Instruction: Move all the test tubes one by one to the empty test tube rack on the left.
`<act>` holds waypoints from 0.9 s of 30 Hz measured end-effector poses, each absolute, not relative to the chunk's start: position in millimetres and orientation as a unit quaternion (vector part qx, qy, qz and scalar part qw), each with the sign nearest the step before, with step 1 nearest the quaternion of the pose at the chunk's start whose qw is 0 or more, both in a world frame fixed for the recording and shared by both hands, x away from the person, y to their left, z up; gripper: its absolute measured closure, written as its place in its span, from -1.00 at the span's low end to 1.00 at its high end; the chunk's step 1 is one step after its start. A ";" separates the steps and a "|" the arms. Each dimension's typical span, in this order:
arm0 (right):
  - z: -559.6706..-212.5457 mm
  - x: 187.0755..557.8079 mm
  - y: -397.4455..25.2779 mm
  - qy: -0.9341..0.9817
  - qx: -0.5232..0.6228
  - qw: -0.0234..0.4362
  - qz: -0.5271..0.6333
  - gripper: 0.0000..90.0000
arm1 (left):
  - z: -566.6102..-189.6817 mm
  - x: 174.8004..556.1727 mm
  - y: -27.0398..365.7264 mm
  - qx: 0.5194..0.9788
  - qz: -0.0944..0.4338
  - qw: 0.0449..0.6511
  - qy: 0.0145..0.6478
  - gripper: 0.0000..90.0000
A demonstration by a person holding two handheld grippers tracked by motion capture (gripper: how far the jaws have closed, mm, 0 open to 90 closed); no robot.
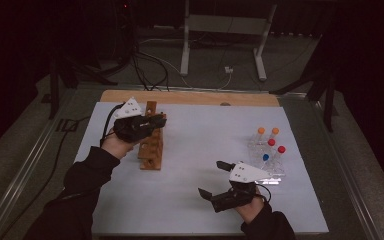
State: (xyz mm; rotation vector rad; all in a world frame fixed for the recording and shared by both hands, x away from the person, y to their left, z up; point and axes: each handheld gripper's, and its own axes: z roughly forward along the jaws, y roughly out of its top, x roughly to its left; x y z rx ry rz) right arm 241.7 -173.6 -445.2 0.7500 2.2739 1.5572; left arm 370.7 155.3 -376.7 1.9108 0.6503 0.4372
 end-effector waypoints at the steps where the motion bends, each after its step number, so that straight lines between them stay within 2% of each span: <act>1: -445.2 241.5 -173.9 0.788 0.258 0.141 0.541 -1.00 | -375.5 372.6 157.1 0.792 0.184 0.514 0.274 0.73; 13: -445.7 241.8 -173.6 0.788 0.258 0.134 0.543 -1.00 | -358.7 410.7 173.0 0.775 0.225 0.509 0.301 0.73; 27: -446.9 242.0 -174.5 0.790 0.254 0.126 0.544 -1.00 | -360.4 453.9 183.2 0.759 0.245 0.503 0.332 0.73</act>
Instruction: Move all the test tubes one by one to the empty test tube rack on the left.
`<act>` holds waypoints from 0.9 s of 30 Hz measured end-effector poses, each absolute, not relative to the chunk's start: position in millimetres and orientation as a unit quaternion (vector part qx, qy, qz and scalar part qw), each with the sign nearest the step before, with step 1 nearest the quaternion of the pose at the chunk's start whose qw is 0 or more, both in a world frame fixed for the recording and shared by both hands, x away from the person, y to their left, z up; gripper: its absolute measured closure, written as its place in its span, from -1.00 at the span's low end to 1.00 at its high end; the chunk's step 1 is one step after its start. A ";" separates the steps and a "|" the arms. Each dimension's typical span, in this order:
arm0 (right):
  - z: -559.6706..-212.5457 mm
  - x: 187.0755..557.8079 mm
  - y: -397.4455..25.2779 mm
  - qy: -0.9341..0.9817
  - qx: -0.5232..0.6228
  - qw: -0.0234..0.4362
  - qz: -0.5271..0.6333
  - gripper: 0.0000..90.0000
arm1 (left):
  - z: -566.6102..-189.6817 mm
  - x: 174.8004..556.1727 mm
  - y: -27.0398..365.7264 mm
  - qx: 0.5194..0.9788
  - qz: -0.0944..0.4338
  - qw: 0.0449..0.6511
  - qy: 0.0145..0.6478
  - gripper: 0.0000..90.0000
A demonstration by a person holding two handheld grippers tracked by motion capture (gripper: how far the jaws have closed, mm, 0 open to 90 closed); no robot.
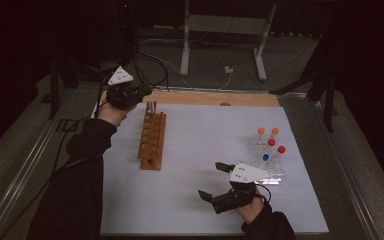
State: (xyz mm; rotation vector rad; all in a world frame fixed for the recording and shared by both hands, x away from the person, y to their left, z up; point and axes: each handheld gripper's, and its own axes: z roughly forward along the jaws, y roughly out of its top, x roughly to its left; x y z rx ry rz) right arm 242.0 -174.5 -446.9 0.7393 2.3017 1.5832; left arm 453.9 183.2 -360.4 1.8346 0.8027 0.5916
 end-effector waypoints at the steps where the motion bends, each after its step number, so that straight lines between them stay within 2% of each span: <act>1: -447.0 242.3 -174.7 0.791 0.254 0.124 0.543 -1.00 | -360.5 456.5 183.1 0.759 0.245 0.501 0.335 0.73; 15: -448.5 243.2 -175.6 0.790 0.253 0.122 0.545 -1.00 | -387.3 473.9 185.9 0.755 0.267 0.480 0.358 0.73; 27: -448.4 242.8 -175.8 0.791 0.252 0.120 0.545 -1.00 | -417.6 482.0 180.7 0.764 0.252 0.461 0.375 0.73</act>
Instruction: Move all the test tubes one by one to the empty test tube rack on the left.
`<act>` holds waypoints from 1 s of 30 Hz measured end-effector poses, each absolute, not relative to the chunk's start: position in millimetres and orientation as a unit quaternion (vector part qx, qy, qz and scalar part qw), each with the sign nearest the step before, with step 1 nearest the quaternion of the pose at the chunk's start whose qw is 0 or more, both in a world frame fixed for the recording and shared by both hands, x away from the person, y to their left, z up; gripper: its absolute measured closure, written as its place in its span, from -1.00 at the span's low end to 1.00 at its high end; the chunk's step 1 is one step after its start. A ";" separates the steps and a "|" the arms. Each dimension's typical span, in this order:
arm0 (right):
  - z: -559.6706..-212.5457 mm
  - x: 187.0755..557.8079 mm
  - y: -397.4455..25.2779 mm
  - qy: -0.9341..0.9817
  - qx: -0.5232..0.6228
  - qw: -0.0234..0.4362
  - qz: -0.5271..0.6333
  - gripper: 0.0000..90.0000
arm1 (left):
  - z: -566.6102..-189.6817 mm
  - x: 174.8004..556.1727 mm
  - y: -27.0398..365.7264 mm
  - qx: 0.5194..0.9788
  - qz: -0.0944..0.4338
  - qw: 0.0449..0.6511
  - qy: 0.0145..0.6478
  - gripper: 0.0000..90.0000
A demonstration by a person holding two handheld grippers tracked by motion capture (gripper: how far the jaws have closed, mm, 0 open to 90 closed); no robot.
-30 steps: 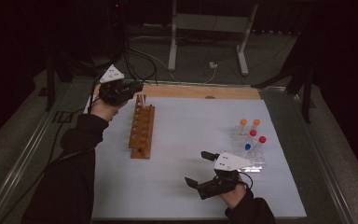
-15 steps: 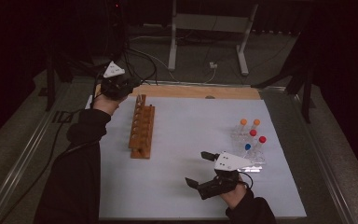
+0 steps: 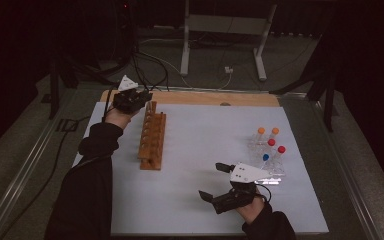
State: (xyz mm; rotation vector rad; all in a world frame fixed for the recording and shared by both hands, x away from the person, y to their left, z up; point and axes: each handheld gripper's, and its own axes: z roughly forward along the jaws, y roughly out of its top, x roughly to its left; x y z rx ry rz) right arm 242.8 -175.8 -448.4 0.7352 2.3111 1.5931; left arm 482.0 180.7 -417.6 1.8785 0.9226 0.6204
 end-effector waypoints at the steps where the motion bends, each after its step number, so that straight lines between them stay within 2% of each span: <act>1: -448.2 242.7 -175.8 0.791 0.252 0.119 0.545 -1.00 | -419.4 482.6 180.2 0.764 0.248 0.461 0.376 0.73; 14: -446.8 242.0 -177.4 0.789 0.253 0.116 0.547 -1.00 | -443.8 483.9 179.5 0.769 0.248 0.446 0.386 0.73; 30: -447.0 242.2 -177.4 0.790 0.253 0.111 0.548 -1.00 | -447.9 481.2 184.2 0.755 0.249 0.462 0.392 0.73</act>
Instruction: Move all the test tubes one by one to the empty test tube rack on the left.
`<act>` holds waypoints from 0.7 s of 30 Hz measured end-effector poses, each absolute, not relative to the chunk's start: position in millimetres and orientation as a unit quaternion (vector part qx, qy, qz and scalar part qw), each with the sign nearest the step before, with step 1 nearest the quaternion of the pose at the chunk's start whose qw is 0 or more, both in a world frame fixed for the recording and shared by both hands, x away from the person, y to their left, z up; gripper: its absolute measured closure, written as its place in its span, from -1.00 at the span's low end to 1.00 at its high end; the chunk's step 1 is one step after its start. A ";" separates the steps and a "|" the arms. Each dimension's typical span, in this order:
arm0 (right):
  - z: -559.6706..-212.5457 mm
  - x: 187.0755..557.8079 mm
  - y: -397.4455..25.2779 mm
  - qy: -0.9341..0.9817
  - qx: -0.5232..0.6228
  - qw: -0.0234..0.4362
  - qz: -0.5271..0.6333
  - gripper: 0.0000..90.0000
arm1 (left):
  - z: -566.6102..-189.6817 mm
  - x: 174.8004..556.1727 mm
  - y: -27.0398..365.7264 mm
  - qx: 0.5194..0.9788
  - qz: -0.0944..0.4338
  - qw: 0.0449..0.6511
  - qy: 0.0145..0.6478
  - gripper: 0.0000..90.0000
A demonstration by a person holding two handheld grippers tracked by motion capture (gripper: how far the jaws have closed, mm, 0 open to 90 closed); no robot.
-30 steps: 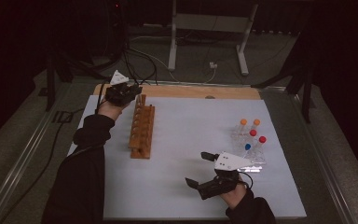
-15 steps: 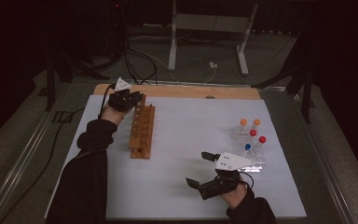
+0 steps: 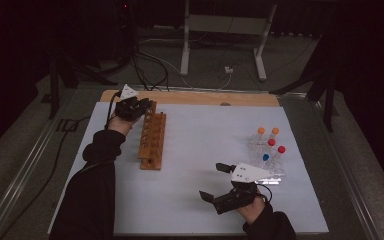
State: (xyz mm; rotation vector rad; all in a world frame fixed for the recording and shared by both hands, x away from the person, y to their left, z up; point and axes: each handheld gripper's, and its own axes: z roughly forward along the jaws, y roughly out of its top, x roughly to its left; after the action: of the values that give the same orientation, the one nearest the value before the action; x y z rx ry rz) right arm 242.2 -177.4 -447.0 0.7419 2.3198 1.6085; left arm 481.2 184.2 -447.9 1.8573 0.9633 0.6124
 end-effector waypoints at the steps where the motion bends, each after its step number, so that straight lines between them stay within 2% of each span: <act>1: -447.0 242.2 -177.4 0.790 0.253 0.111 0.548 -1.00 | -448.3 480.9 184.1 0.757 0.250 0.460 0.391 0.73; 9: -446.9 242.6 -177.2 0.790 0.253 0.108 0.548 -1.00 | -449.1 481.3 183.3 0.762 0.238 0.458 0.391 0.69; 12: -446.0 242.7 -177.8 0.789 0.254 0.108 0.550 -1.00 | -444.9 481.1 183.5 0.762 0.233 0.456 0.395 0.34; 14: -445.3 242.8 -178.4 0.787 0.256 0.109 0.551 -1.00 | -438.7 478.9 185.7 0.757 0.227 0.466 0.398 0.27; 15: -444.9 243.0 -179.0 0.786 0.256 0.109 0.552 -1.00 | -434.7 477.4 186.6 0.753 0.225 0.470 0.402 0.15; 16: -443.6 242.9 -180.0 0.784 0.257 0.110 0.555 -1.00 | -430.1 475.4 187.6 0.751 0.221 0.472 0.406 -0.12; 18: -442.8 242.8 -180.6 0.783 0.257 0.111 0.556 -1.00 | -421.3 468.8 189.8 0.747 0.213 0.487 0.400 -0.18; 21: -440.0 242.8 -182.9 0.781 0.257 0.117 0.557 -1.00 | -409.7 456.6 191.6 0.741 0.195 0.509 0.393 -0.54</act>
State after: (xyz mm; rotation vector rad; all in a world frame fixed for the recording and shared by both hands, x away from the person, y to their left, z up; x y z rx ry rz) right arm 242.8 -182.9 -440.0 0.7533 2.2851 1.6314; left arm 456.6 191.6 -409.7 1.7848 0.9465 0.4707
